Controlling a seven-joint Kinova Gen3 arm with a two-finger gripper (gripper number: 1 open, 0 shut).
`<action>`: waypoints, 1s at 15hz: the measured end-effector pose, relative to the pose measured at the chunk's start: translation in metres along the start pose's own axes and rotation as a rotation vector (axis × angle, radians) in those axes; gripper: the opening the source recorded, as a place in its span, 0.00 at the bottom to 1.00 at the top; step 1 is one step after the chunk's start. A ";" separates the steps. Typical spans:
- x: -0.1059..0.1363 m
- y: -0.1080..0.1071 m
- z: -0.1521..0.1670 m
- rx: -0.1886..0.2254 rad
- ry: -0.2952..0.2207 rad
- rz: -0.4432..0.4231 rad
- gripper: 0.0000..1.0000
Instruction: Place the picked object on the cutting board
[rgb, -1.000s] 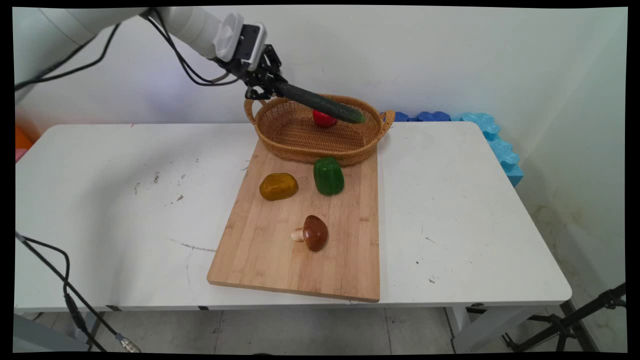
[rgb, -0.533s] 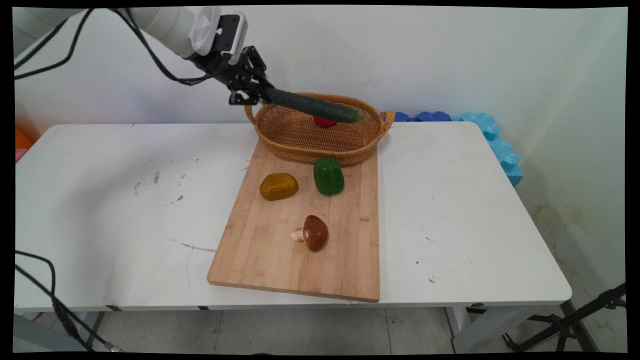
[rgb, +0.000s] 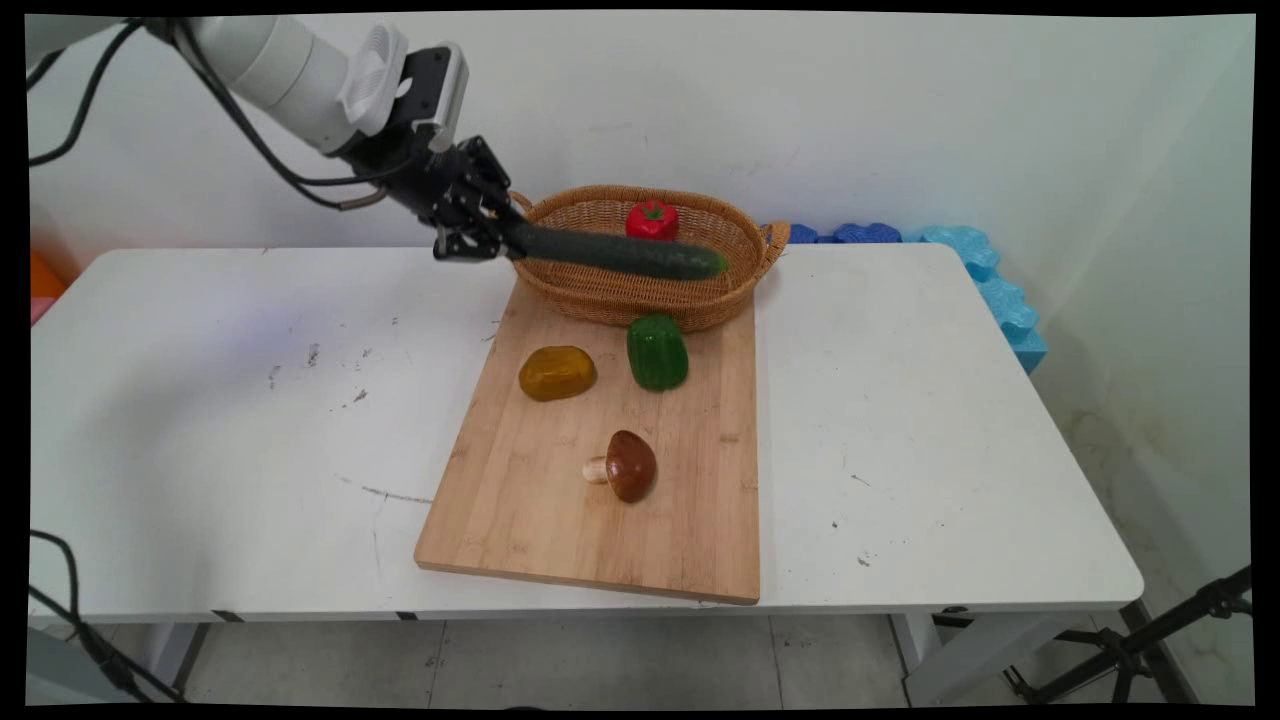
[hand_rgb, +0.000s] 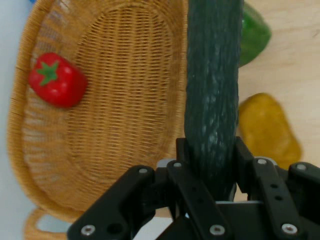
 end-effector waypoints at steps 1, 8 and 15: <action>0.001 0.009 -0.001 -0.011 -0.004 -0.037 0.00; 0.008 0.055 0.014 -0.054 -0.035 -0.260 0.00; 0.012 0.089 0.049 -0.075 -0.075 -0.400 0.00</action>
